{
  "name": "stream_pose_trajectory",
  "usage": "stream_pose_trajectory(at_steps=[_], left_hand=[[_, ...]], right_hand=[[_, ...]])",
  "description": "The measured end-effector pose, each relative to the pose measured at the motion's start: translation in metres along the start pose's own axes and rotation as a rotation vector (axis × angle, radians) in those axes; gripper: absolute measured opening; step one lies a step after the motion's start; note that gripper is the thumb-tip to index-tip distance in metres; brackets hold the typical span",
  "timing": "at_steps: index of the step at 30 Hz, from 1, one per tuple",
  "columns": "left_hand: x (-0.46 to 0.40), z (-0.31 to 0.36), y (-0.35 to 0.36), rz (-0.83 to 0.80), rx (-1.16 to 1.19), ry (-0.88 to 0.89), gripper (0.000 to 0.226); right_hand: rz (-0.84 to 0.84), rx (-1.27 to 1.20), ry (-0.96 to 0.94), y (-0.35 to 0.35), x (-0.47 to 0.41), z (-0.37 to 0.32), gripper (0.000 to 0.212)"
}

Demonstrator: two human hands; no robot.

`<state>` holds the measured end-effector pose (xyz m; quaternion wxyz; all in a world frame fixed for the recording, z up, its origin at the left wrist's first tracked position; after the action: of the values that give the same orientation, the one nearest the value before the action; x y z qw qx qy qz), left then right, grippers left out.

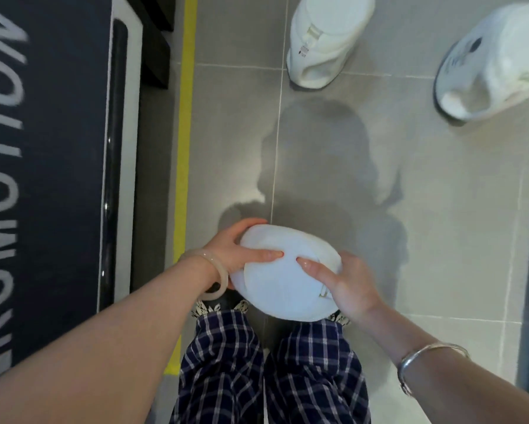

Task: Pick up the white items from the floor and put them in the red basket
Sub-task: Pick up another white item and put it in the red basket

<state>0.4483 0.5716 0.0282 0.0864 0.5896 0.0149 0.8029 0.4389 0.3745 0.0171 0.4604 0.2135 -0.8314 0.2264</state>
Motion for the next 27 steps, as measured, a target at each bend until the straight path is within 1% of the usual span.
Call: stream_pose_trajectory(at_steps=[5, 8, 10, 11, 13, 14, 18, 21, 25, 27], left_hand=[[0.086, 0.043, 0.045, -0.032, 0.015, 0.031, 0.053], [0.146, 0.074, 0.074, -0.060, 0.030, 0.079, 0.060], [0.193, 0.101, 0.096, -0.098, 0.019, 0.113, 0.061], [0.207, 0.109, 0.103, -0.105, 0.023, 0.129, 0.059], [0.240, 0.126, 0.121, -0.124, 0.013, 0.163, 0.057], [0.258, 0.135, 0.131, -0.150, -0.010, 0.174, 0.058], [0.318, 0.160, 0.164, -0.225, -0.170, 0.223, 0.050], [0.364, 0.170, 0.196, -0.277, -0.283, 0.252, 0.054], [0.408, 0.168, 0.245, -0.294, -0.498, 0.295, 0.058], [0.420, 0.162, 0.272, -0.312, -0.548, 0.306, 0.061]], right_hand=[[-0.005, 0.019, -0.049, -0.059, 0.093, -0.047, 0.102], [0.050, 0.002, -0.091, -0.096, 0.162, -0.075, 0.107], [0.129, -0.035, -0.114, -0.119, 0.214, -0.095, 0.108], [0.153, -0.048, -0.125, -0.124, 0.230, -0.101, 0.100], [0.231, -0.070, -0.113, -0.137, 0.272, -0.113, 0.073], [0.277, -0.104, -0.103, -0.143, 0.296, -0.116, 0.066], [0.413, -0.232, -0.101, -0.150, 0.371, -0.120, 0.073], [0.517, -0.344, -0.118, -0.154, 0.429, -0.114, 0.075], [0.642, -0.496, -0.081, -0.159, 0.496, -0.096, 0.057], [0.717, -0.569, -0.067, -0.159, 0.523, -0.078, 0.059]])
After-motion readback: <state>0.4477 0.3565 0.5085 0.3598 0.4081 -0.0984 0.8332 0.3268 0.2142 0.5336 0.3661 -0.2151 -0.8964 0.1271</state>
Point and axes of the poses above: each hand's wrist, its own x-axis away from the middle knuckle, its own y-axis out of the palm, z = x × y, the point moved 2 cm from there along -x, towards the middle knuckle, and after that the axes turned 6 degrees about -z, right-handed, at the moved point
